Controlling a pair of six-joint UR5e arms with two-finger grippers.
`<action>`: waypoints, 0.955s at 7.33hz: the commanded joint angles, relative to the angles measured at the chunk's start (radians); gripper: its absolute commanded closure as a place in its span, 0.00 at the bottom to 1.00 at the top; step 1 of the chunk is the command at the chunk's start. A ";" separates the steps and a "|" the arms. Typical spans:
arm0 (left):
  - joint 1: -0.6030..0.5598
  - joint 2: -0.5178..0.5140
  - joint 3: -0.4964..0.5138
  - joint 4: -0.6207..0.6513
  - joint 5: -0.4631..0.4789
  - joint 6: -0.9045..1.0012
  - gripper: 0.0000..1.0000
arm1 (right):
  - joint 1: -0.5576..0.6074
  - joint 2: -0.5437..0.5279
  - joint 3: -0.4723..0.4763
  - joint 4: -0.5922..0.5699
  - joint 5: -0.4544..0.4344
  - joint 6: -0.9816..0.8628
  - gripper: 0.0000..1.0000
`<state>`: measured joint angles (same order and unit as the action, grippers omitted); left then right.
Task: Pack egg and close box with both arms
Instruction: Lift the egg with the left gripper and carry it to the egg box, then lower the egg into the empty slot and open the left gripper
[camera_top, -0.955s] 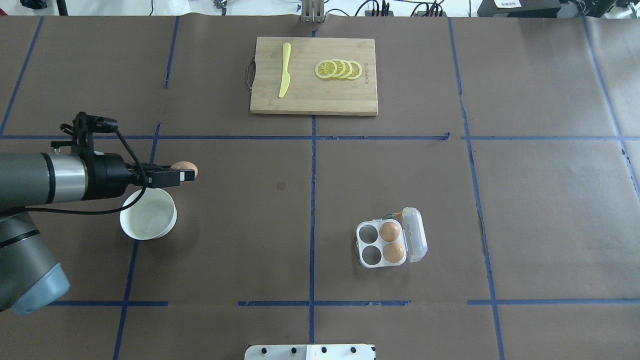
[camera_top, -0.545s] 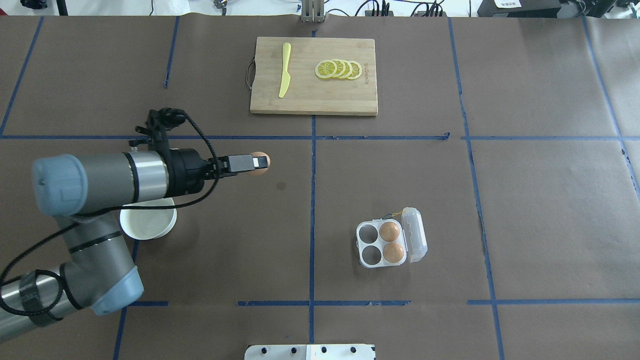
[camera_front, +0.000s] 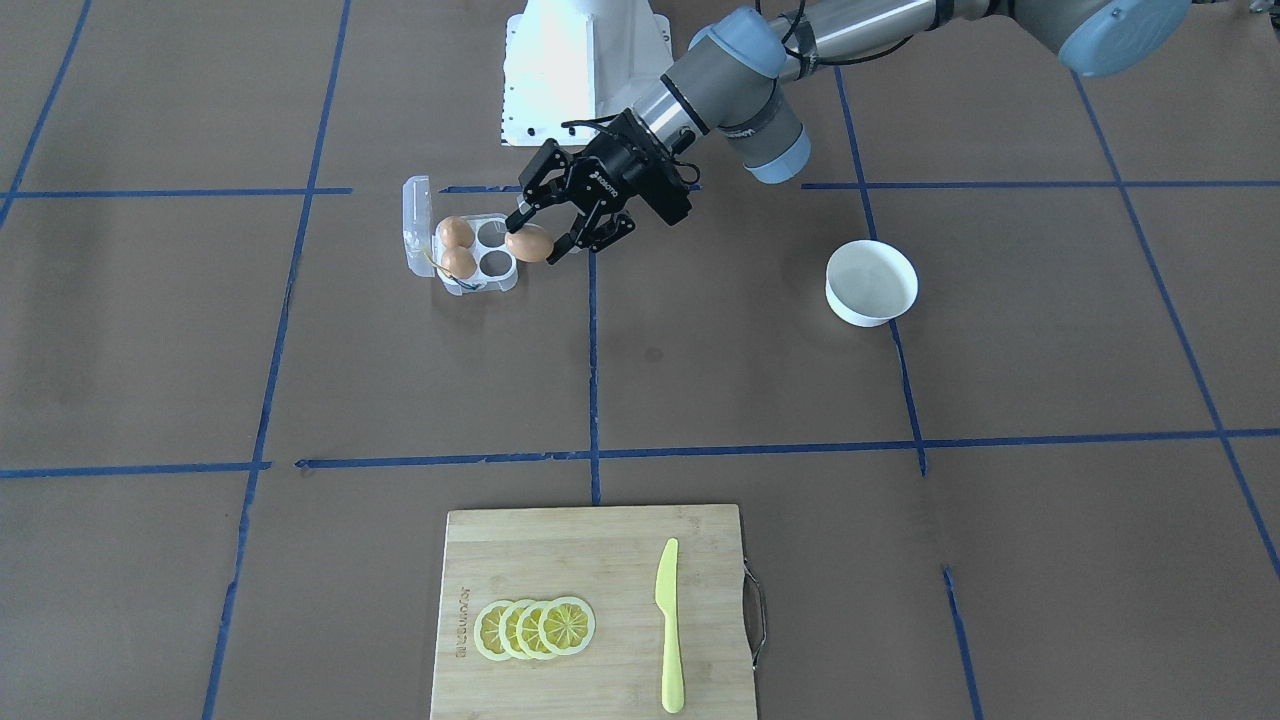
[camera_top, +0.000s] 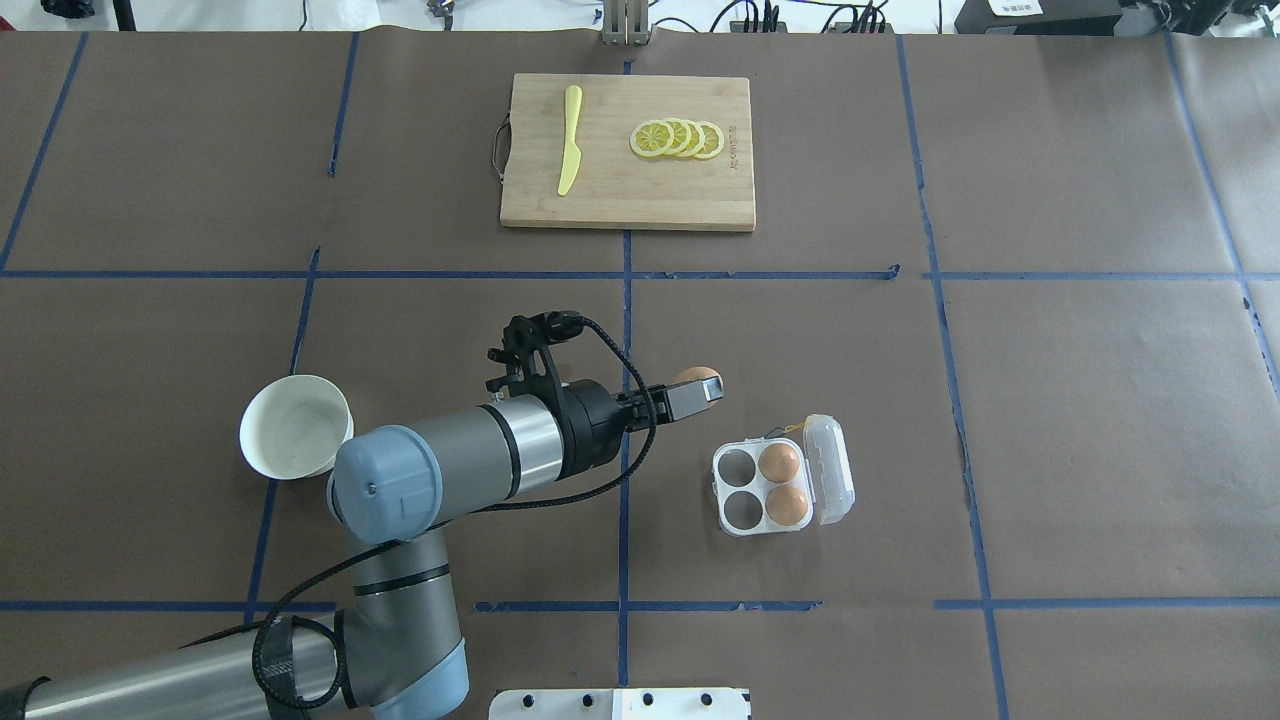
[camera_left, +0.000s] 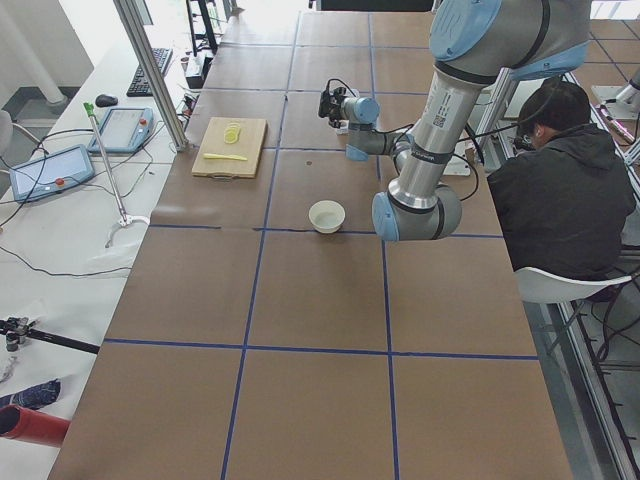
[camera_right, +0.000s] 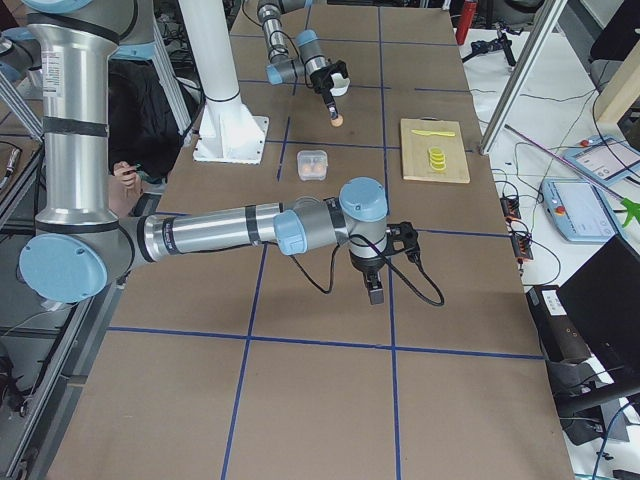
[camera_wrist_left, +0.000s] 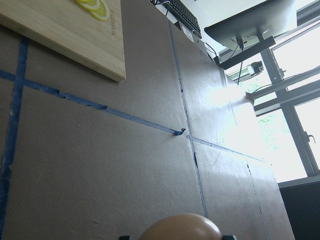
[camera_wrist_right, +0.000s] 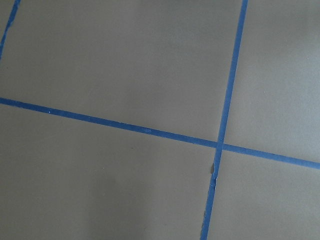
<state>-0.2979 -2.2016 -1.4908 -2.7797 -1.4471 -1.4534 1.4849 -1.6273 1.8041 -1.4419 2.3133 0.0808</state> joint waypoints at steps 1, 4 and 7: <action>0.061 -0.045 0.079 -0.006 0.042 0.013 0.78 | 0.000 0.003 -0.002 0.000 0.000 -0.001 0.00; 0.097 -0.087 0.147 -0.006 0.043 0.013 0.75 | 0.000 0.003 -0.002 0.000 0.000 -0.001 0.00; 0.120 -0.107 0.152 -0.006 0.042 0.013 0.64 | 0.000 0.006 -0.003 0.000 -0.002 0.000 0.00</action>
<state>-0.1864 -2.3000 -1.3398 -2.7857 -1.4047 -1.4404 1.4849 -1.6221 1.8016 -1.4419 2.3119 0.0812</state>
